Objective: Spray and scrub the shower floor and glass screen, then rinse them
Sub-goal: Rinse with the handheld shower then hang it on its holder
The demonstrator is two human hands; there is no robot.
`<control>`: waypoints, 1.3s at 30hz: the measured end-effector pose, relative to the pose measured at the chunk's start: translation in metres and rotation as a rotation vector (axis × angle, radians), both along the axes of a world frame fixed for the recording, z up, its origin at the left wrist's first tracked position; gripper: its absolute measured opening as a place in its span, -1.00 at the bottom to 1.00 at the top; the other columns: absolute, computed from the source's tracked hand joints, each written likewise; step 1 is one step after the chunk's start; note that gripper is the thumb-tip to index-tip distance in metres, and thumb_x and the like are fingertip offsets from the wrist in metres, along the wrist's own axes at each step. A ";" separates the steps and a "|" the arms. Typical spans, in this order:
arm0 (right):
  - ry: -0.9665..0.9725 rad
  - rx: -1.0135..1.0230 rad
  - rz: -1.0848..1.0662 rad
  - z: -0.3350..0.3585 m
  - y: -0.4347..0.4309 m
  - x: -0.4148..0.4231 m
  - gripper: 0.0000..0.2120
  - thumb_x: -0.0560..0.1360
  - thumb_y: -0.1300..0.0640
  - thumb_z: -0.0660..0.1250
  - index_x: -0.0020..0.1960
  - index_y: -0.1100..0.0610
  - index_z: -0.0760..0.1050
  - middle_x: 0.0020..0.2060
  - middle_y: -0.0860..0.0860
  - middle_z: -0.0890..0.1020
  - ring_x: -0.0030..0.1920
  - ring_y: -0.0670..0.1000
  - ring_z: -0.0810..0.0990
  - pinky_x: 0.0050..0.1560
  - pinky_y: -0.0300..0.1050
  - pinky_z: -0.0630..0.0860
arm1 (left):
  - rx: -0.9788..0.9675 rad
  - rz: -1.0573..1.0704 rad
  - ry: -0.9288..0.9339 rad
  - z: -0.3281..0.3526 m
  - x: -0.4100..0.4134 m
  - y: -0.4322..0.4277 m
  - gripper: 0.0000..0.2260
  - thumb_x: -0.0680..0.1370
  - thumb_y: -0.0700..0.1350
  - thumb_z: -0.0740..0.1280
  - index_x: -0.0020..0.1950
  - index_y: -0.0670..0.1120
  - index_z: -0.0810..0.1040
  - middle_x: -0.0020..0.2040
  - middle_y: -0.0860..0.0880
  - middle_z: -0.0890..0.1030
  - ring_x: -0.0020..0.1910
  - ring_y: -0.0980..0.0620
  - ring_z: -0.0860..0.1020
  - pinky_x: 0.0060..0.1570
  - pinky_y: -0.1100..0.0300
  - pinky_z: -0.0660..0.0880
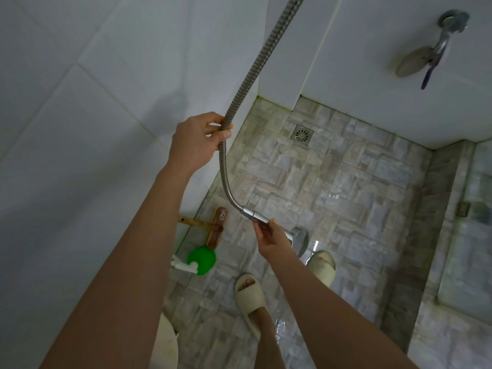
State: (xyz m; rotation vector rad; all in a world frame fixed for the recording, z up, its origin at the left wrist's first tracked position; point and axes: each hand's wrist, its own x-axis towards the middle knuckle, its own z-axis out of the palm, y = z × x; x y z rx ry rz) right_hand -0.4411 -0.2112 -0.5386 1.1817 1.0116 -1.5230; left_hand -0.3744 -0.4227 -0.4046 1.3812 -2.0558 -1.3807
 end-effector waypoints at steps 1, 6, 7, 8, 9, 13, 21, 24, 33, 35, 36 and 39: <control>-0.005 -0.010 0.006 0.000 -0.002 0.001 -0.84 0.60 0.30 0.22 -0.15 0.28 0.45 -0.23 0.15 0.59 0.11 0.11 0.55 0.26 0.04 0.47 | -0.007 0.007 -0.001 0.001 0.002 -0.002 -0.89 0.52 -0.13 0.45 0.00 0.07 0.66 -0.10 0.13 0.69 -0.07 0.18 0.68 -0.04 0.14 0.66; -0.057 -0.069 0.018 -0.002 -0.002 0.002 -0.87 0.60 0.32 0.20 -0.12 0.30 0.45 -0.11 0.17 0.56 0.34 0.16 0.46 0.32 0.14 0.37 | -0.017 0.049 0.012 0.003 0.009 -0.009 -0.88 0.53 -0.14 0.44 0.03 0.03 0.67 -0.09 0.14 0.69 -0.06 0.16 0.68 -0.02 0.12 0.66; -0.057 -0.075 0.014 -0.002 -0.002 0.001 -0.87 0.60 0.32 0.20 -0.11 0.30 0.44 -0.11 0.18 0.56 0.34 0.16 0.45 0.33 0.14 0.37 | -0.023 0.050 0.009 0.003 0.010 -0.009 -0.88 0.53 -0.14 0.44 0.03 0.03 0.67 -0.09 0.12 0.70 -0.07 0.15 0.68 -0.02 0.12 0.65; -0.052 -0.080 0.010 -0.003 -0.002 0.000 -0.88 0.60 0.33 0.19 -0.11 0.30 0.44 -0.11 0.19 0.56 0.35 0.17 0.44 0.33 0.14 0.36 | -0.029 0.051 0.009 0.003 0.011 -0.009 -0.88 0.53 -0.14 0.44 0.03 0.04 0.67 -0.08 0.10 0.70 -0.07 0.15 0.69 -0.01 0.12 0.65; -0.046 -0.092 0.003 -0.003 -0.001 -0.001 -0.88 0.60 0.33 0.18 -0.10 0.30 0.44 -0.11 0.20 0.56 0.35 0.17 0.44 0.33 0.15 0.36 | -0.033 0.051 0.011 0.003 0.012 -0.010 -0.88 0.53 -0.13 0.44 0.02 0.05 0.67 -0.08 0.08 0.70 -0.07 0.14 0.69 -0.01 0.12 0.65; -0.006 -0.135 -0.008 -0.008 -0.001 -0.004 -0.87 0.60 0.35 0.17 -0.10 0.30 0.44 -0.17 0.22 0.60 -0.04 0.18 0.65 0.33 0.13 0.39 | -0.046 0.053 0.007 0.003 0.013 -0.011 -0.89 0.53 -0.12 0.44 0.03 0.04 0.67 -0.09 0.09 0.70 -0.08 0.16 0.69 -0.02 0.14 0.65; 0.053 -0.190 0.009 -0.009 -0.004 -0.018 -0.89 0.59 0.34 0.19 -0.08 0.33 0.46 -0.30 0.24 0.65 -0.37 0.16 0.69 -0.37 0.12 0.63 | -0.050 0.056 0.018 0.003 0.012 -0.016 -0.88 0.53 -0.13 0.43 0.05 0.01 0.67 -0.10 0.10 0.70 -0.09 0.18 0.68 -0.03 0.19 0.65; 0.063 -0.198 0.039 -0.008 -0.007 -0.025 -0.90 0.59 0.32 0.21 -0.07 0.31 0.46 -0.34 0.21 0.67 -0.37 0.15 0.69 -0.39 0.07 0.64 | -0.044 0.059 0.017 0.001 0.011 -0.019 -0.89 0.53 -0.12 0.43 0.04 0.02 0.67 -0.09 0.10 0.71 -0.10 0.16 0.69 0.00 0.10 0.65; 0.149 -0.202 0.171 0.001 -0.024 -0.051 -0.91 0.58 0.34 0.22 -0.08 0.30 0.45 -0.16 0.24 0.62 -0.33 0.16 0.69 -0.37 0.04 0.64 | -0.058 0.047 -0.012 -0.001 0.008 -0.026 -0.90 0.52 -0.06 0.44 -0.03 0.14 0.66 -0.07 0.07 0.72 -0.10 0.10 0.70 0.05 0.01 0.64; 0.201 -0.212 0.241 -0.001 -0.031 -0.057 -0.93 0.60 0.32 0.20 -0.03 0.29 0.45 -0.10 0.22 0.60 -0.22 0.14 0.68 -0.27 0.02 0.66 | -0.064 0.042 -0.015 -0.002 0.006 -0.027 -0.88 0.51 -0.05 0.45 -0.08 0.20 0.64 -0.06 0.07 0.72 -0.09 0.10 0.70 0.05 -0.01 0.64; 0.231 -0.223 0.278 -0.001 -0.034 -0.060 -0.93 0.60 0.31 0.19 0.02 0.29 0.44 -0.06 0.21 0.59 -0.19 0.11 0.68 -0.26 -0.01 0.66 | -0.067 0.041 -0.016 -0.003 0.005 -0.027 -0.87 0.51 -0.04 0.45 -0.10 0.22 0.64 -0.07 0.08 0.72 -0.08 0.10 0.70 0.05 -0.01 0.64; 0.319 -0.228 0.349 0.000 -0.048 -0.070 -0.84 0.61 0.29 0.19 0.18 0.26 0.40 0.02 0.21 0.58 -0.14 0.10 0.67 -0.26 -0.05 0.66 | -0.066 0.038 -0.014 -0.005 0.002 -0.027 -0.84 0.50 -0.04 0.45 -0.13 0.26 0.63 -0.08 0.10 0.72 -0.07 0.11 0.70 0.06 -0.02 0.63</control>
